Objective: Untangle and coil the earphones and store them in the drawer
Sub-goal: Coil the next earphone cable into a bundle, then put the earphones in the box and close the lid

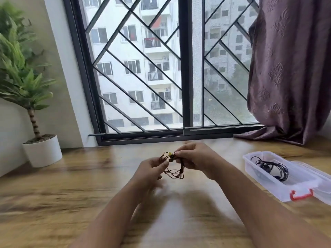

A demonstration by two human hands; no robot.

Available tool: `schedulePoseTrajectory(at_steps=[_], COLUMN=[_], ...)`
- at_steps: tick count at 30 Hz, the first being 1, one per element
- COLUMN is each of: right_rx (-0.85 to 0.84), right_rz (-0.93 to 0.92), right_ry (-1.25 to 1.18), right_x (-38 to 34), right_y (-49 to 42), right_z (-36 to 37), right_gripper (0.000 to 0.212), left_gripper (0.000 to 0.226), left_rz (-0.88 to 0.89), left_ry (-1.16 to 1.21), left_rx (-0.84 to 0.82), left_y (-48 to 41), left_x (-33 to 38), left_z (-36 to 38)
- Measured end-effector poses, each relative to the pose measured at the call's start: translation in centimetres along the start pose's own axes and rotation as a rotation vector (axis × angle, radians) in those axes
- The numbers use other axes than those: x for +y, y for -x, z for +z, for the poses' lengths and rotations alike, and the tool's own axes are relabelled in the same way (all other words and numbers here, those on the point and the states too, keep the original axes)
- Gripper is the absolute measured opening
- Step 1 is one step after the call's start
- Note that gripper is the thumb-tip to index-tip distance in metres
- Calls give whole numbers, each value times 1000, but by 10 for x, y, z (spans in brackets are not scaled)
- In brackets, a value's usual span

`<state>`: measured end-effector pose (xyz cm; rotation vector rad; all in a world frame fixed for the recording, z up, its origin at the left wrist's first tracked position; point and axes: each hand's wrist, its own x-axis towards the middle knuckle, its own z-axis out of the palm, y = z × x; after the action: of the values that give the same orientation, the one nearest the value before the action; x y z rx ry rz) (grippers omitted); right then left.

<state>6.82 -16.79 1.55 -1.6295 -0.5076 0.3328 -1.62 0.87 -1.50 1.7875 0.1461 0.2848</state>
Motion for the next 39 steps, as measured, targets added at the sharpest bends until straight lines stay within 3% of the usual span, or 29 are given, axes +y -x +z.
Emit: schedulePoseTrajectory(at_steps=[4,11,14,22,25,34,39], right_rx=[11,110,164,481,596,587,584], right_rz=[37,59,24,60,115,239,225], right_ry=[-11,124,226,575,771,1117,1325], right_x=[-5,-23,-35,-53,-49,-26,-9], right_y=[5,33,54,97,113,131,132], right_z=[-11,-33,-61,-159,-184,-197,-190], right_gripper=[7,3,7,23,17,16,29], left_gripper=[20,27,28,19,13,24,40], left_rz=[-73,-33,-18,84,73,156,205], left_ry=[265,326,321,97,20,-557,-757], left_rx=[-107,-51,-105,-169,-169,-196,-209], left_y=[5,18,20,4,-4,-15,-18], left_x=[10,25,43,109,116,104,98], left_z=[5,27,50,161,204,247,253])
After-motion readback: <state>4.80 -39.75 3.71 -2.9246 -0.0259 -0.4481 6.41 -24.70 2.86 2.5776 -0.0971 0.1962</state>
